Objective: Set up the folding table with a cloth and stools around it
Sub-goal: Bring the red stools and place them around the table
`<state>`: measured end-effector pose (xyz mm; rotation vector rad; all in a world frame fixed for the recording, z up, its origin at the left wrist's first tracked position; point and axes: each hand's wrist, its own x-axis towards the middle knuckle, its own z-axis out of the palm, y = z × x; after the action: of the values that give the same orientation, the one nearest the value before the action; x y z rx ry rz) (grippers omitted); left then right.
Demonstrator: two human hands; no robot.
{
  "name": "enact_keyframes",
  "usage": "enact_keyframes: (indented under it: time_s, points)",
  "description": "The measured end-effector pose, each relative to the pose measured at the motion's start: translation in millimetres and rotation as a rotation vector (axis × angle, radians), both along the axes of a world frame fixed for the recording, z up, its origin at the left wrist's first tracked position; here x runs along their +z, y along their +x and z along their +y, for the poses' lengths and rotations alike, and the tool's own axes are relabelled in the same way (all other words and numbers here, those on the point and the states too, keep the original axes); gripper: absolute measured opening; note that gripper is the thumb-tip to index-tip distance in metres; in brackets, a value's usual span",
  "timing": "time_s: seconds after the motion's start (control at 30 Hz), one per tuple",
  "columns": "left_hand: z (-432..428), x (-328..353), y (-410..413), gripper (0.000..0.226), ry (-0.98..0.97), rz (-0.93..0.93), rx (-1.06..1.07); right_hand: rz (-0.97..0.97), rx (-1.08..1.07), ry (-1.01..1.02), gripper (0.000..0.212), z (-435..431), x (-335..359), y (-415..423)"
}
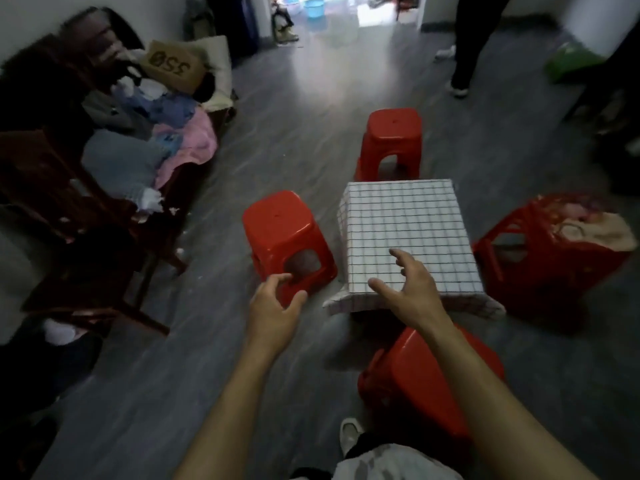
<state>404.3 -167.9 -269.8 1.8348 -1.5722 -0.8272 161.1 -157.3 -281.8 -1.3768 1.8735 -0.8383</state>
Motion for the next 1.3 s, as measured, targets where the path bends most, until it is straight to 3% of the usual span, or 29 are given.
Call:
enact_keyframes:
  time_s: [0.4,0.7,0.93,1.17,1.3]
  points:
    - [-101.9,-60.9,-137.8,0.034,0.215,0.199,-0.712,0.124,-0.675,0.113,0.068,70.3,-30.3,-52.3]
    - [-114.3,-89.0,-189.8,0.019,0.325,0.114,-0.931,0.119,-1.01,0.221,0.064,138.7,-62.3,-38.5]
    - [-94.3,-156.3,-229.7,0.033,0.382,0.009,-1.006,0.064,-1.093,0.236,0.066,160.3,-137.5,-69.6]
    - [-86.6,-301.6,-262.9,0.028,0.346,-0.096,-1.038,0.052,-1.109,0.262,0.071,177.9,-285.6,-100.1]
    - [-67.4,-379.6,-263.4,0.05,0.343,-0.183,-1.1,0.122,-1.024,0.315,0.075,178.9,-361.6,-109.0]
